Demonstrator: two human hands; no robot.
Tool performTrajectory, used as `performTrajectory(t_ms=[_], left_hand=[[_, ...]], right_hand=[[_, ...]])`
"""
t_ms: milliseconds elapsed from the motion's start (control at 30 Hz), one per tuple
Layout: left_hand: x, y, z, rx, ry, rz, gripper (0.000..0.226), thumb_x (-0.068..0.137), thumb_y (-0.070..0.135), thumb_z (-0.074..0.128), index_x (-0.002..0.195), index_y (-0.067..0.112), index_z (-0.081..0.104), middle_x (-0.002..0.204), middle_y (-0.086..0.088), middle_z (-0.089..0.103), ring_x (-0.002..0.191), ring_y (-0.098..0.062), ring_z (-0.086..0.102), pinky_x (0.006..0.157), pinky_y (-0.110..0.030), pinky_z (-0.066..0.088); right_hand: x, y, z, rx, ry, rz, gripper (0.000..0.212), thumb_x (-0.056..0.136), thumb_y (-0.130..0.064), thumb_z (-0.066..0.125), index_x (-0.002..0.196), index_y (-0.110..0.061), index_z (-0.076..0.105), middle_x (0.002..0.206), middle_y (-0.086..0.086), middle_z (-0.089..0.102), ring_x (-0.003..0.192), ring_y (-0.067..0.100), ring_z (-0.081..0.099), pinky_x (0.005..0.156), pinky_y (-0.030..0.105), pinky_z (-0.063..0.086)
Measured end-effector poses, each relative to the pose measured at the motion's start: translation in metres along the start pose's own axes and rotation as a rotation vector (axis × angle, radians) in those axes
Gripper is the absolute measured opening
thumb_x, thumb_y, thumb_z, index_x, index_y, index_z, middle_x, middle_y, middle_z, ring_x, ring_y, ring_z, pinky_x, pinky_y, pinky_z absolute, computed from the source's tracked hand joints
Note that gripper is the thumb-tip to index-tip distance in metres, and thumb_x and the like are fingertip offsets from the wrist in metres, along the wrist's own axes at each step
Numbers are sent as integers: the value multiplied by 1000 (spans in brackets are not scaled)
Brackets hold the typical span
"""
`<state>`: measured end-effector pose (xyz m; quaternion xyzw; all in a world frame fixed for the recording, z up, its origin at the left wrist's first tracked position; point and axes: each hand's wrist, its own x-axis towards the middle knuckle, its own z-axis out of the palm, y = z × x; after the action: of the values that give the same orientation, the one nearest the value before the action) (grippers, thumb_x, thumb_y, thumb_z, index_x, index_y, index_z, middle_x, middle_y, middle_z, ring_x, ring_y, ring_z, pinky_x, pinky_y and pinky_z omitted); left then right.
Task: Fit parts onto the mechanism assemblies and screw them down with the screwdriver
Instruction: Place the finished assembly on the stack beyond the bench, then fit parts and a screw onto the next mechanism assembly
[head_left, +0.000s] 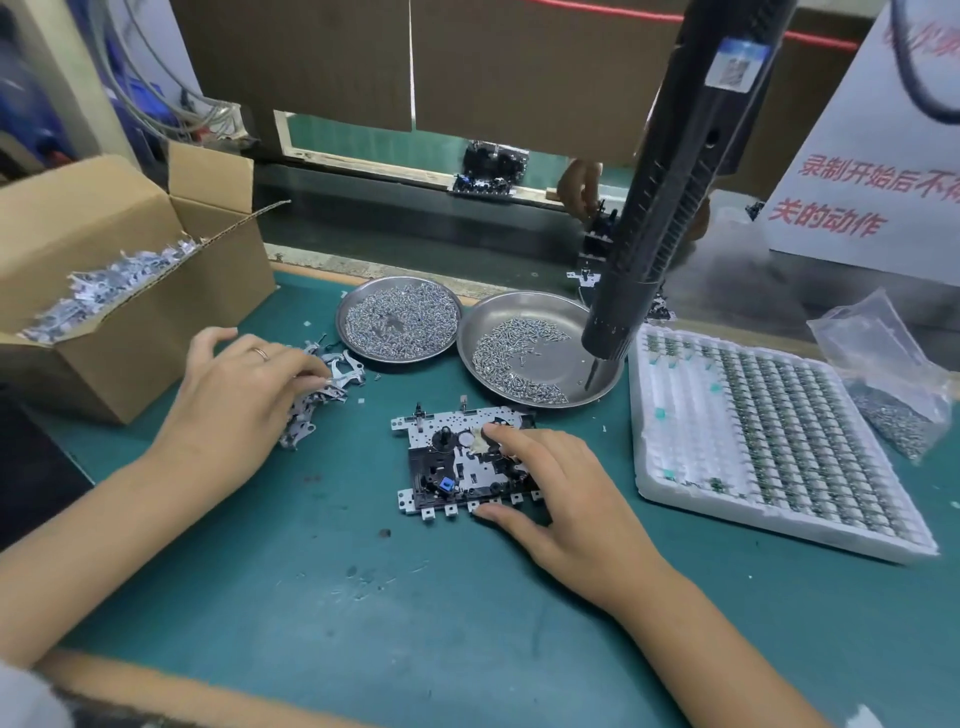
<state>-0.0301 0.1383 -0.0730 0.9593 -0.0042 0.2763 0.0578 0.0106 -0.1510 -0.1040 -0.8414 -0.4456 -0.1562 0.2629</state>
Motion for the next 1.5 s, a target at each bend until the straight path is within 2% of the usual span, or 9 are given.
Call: performTrajectory(t_ms=[333,467,533,667,834,967,1067,1300,1500], left_hand=[[11,-6,-3,-100,41,-128,11,92,16,59,95,14,69,71,4,63,84,-28,61,103,-40,23],[16,-5,-8,-162,105,-159,12,92,20,59,96,15,69,82,-1,69,78,-23,56,103,-45,29],[18,-3,-10,-170,86,-163,12,92,20,60,97,14,69,83,-2,69,75,-23,57,97,-45,37],[20,2,-10,-357,9,-339,7,91,23,62,92,22,69,78,7,67,69,1,55,65,-12,37],[23,2,-5,-371,-75,-415,7,91,23,62,90,23,69,80,4,68,72,-7,58,67,-25,40],[28,2,-7,-830,24,-651,7,89,23,64,86,23,71,68,12,69,51,7,53,48,-7,36],[29,15,-13,-1187,-73,-784,13,83,24,66,92,16,73,81,3,68,60,1,52,59,-18,34],[18,95,-7,-1496,-476,-552,23,63,29,70,84,25,77,78,-1,72,62,-4,62,66,-19,50],[18,117,12,-1592,-519,-431,26,69,26,69,94,19,68,69,-2,67,55,-7,54,58,-15,45]], right_hand=[[0,-1,-1,12,-20,13,55,86,-33,66,133,-10,50,117,4,60,109,18,51,97,29,37],[0,-1,-1,16,-27,18,55,87,-34,65,133,-10,50,117,4,60,108,19,52,96,30,37],[0,-1,-1,14,-26,19,54,87,-34,64,133,-9,50,116,5,60,108,20,52,96,31,38],[0,-2,-2,6,-20,12,52,90,-41,58,132,-10,52,115,4,60,107,18,50,95,30,37],[0,-4,-3,6,-6,13,46,93,-39,51,129,-10,55,114,5,61,106,17,50,94,33,38],[2,-4,-4,15,11,7,42,95,-36,48,127,-10,57,112,5,61,104,17,50,92,33,39],[1,-5,-2,62,76,-7,38,96,-31,47,123,-8,60,109,5,61,101,17,52,89,34,42],[15,-13,1,325,343,8,27,89,-6,63,117,-5,64,106,8,60,98,16,59,88,25,47],[14,-7,-5,439,378,22,19,87,-5,59,102,-6,72,107,10,58,91,30,62,76,40,52]])
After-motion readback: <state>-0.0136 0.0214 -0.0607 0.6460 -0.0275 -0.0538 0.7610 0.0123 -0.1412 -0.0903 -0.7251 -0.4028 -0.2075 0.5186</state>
